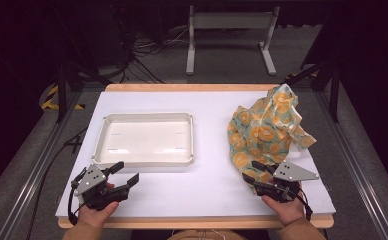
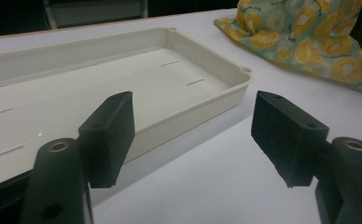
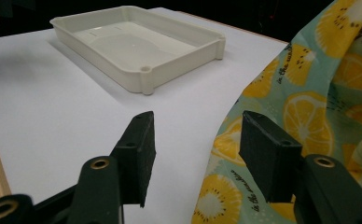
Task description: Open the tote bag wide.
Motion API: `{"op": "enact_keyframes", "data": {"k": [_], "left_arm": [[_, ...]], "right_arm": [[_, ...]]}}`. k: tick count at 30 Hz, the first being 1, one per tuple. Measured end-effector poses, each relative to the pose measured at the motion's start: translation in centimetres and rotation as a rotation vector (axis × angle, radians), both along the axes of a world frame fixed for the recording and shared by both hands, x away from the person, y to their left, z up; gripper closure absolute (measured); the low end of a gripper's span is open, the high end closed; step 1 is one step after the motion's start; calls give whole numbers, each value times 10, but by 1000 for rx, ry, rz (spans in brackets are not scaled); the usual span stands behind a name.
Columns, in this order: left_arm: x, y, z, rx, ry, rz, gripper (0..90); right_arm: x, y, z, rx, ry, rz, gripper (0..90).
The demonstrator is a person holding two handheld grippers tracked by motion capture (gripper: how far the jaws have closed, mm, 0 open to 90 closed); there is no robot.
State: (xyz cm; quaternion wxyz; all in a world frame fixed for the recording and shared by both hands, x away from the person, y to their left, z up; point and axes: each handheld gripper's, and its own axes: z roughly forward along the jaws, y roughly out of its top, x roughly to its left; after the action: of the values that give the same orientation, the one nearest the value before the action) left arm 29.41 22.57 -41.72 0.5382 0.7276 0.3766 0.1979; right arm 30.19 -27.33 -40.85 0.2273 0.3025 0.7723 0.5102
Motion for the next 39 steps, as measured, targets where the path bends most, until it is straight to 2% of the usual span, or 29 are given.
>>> {"op": "enact_keyframes", "data": {"k": [3, 7, 9, 10, 13, 15, 21, 25, 27, 29, 30, 33, 35, 37, 39], "left_arm": [[2, -1, 5, -20, 32, -40, 362], [4, -5, 6, -6, 51, -43, 354], [8, -1, 4, -49, 106, -58, 384], [8, -1, 4, -49, 106, -58, 392], [12, 5, 1, -67, 151, -49, 395], [13, 5, -1, -95, 163, -81, 351], [11, 2, -2, -76, 141, -64, 302], [15, 2, -3, -67, 159, -78, 277], [16, 1, -3, -55, 153, -87, 278], [16, -1, -2, -41, 156, -114, 337], [15, -3, 0, -27, 142, -113, 341], [10, -10, 11, 48, 64, -79, 334], [10, -14, 18, 82, 39, -73, 337], [12, -18, 24, 86, 34, -75, 332], [16, -22, 29, 60, 44, -80, 330]], "right_arm": [[-1, -1, 2, -3, -4, 1, 456], [-3, -1, 5, -19, -16, 15, 455], [-2, 0, 5, -13, -14, 13, 455], [-2, 0, 5, -13, -14, 13, 455], [1, 3, 6, -19, -30, 13, 456], [-1, 3, 7, -21, -35, 14, 455], [0, 0, 10, 1, -28, 14, 455], [-1, -2, 12, -3, -17, 15, 458], [-1, -3, 12, -4, -14, 21, 459], [-1, -3, 12, -18, -18, 25, 459], [-1, -4, 12, -22, -17, 23, 459], [1, -6, 12, -19, -14, 4, 443], [5, -6, 13, -10, -12, -7, 436], [9, -6, 15, -28, -6, 3, 439], [10, -7, 18, -29, -14, 6, 442]]}}
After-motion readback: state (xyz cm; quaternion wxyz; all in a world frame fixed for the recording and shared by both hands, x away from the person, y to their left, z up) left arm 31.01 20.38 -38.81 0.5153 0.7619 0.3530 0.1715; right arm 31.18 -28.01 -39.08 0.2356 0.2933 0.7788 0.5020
